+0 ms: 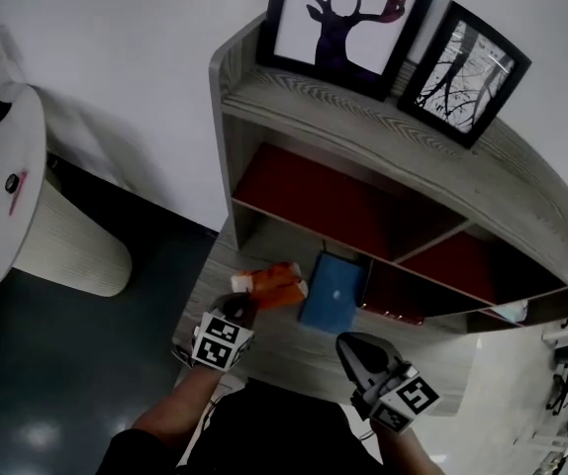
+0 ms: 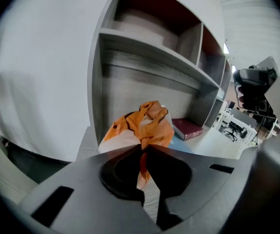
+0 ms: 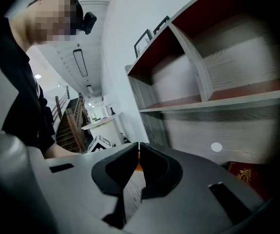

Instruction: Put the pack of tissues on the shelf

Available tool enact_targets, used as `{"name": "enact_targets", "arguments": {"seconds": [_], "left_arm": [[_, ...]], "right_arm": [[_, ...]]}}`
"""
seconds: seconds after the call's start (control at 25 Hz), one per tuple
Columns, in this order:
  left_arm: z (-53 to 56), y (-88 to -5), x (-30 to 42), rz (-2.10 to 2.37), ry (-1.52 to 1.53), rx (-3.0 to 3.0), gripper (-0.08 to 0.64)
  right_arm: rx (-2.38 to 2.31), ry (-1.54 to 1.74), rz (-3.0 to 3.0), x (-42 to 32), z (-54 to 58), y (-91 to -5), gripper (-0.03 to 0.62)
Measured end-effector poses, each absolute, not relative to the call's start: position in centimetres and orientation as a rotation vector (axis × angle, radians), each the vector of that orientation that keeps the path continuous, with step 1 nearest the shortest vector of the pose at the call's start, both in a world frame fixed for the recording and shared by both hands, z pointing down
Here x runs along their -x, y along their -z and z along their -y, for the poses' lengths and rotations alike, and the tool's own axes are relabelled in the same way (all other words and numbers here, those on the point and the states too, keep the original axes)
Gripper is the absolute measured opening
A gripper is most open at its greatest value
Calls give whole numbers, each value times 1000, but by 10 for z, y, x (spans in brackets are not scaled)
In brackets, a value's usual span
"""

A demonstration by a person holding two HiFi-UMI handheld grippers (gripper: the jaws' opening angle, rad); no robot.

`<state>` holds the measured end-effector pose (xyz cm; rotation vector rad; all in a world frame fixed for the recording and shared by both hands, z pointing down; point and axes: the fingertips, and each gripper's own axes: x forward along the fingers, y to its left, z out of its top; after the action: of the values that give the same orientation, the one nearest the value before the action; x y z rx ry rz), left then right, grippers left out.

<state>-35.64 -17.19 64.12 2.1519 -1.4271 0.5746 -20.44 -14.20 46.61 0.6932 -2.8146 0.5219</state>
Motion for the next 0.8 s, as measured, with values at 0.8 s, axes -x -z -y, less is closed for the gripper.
{"name": "enact_targets", "arguments": {"seconds": [0.8], "left_arm": [[163,-441,322,1584,-484,-2379,25]], "right_arm": [[-671,-536,2870,158,155,-436,20]]}}
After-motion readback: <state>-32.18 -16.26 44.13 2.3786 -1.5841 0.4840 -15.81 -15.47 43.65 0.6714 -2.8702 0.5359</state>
